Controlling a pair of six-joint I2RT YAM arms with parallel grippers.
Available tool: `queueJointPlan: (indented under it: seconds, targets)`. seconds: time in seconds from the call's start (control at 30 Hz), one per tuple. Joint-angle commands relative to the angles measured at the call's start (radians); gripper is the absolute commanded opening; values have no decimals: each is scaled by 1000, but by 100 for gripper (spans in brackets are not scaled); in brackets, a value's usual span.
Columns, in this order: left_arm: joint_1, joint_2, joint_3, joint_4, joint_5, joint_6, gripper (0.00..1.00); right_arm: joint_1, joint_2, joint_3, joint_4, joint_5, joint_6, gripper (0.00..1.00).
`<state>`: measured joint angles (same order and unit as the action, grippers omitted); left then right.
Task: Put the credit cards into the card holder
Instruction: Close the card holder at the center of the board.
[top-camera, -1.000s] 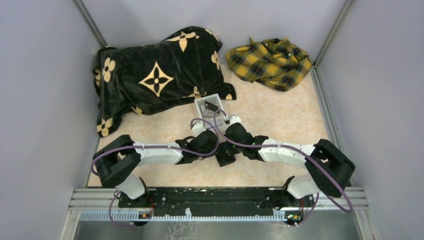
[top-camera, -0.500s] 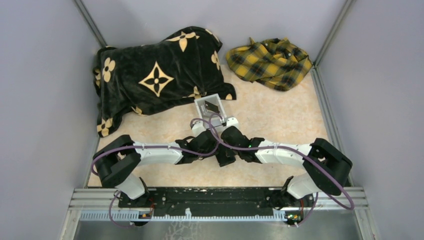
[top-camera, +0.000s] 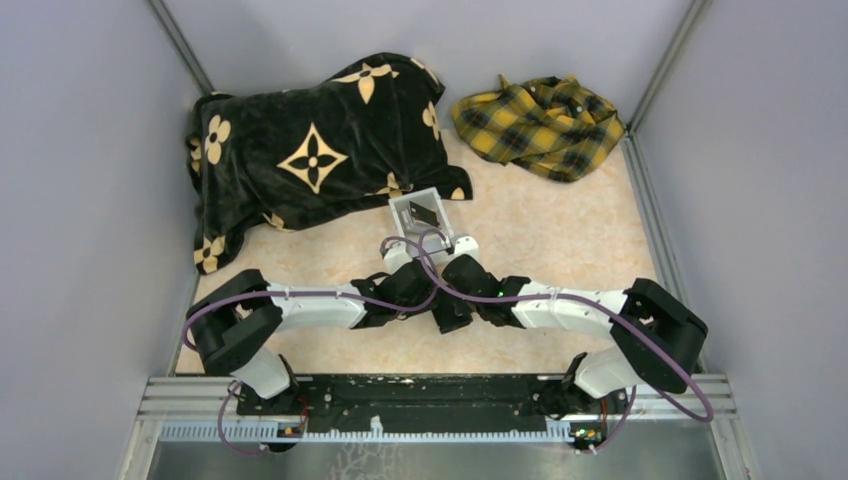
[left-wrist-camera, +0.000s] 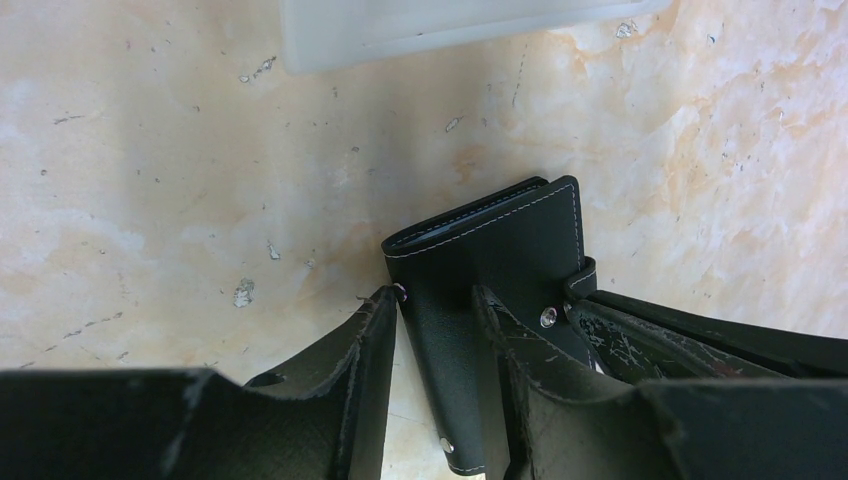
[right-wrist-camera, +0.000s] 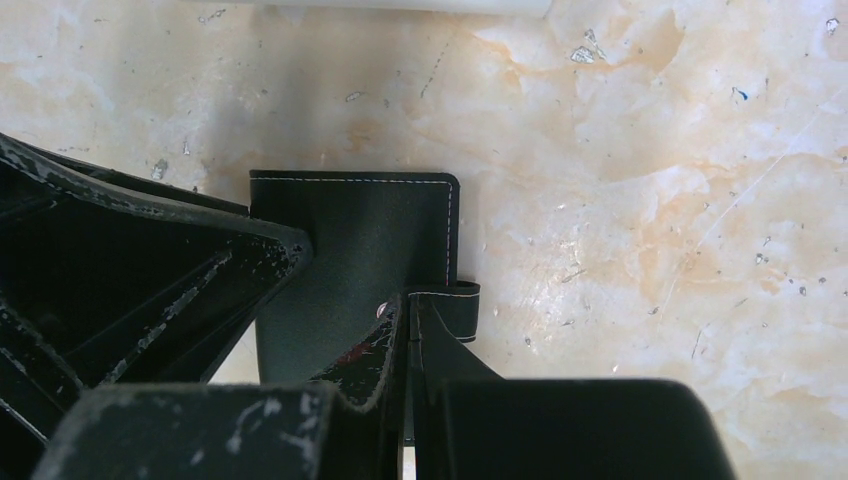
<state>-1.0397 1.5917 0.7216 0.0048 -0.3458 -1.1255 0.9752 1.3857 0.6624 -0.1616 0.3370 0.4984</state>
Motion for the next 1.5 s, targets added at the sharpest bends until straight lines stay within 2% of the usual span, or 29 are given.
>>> queueJointPlan:
  seconds: [0.0, 0.7, 1.47]
  targets:
    - [0, 47, -27, -81, 40, 4, 41, 15, -23, 9, -51, 22, -2, 0]
    - [0, 54, -28, -72, 48, 2, 41, 54, 22, 52, -43, 32, 3, 0]
    - [0, 58, -55, -36, 72, -27, 34, 79, 43, 73, -53, 49, 13, 0]
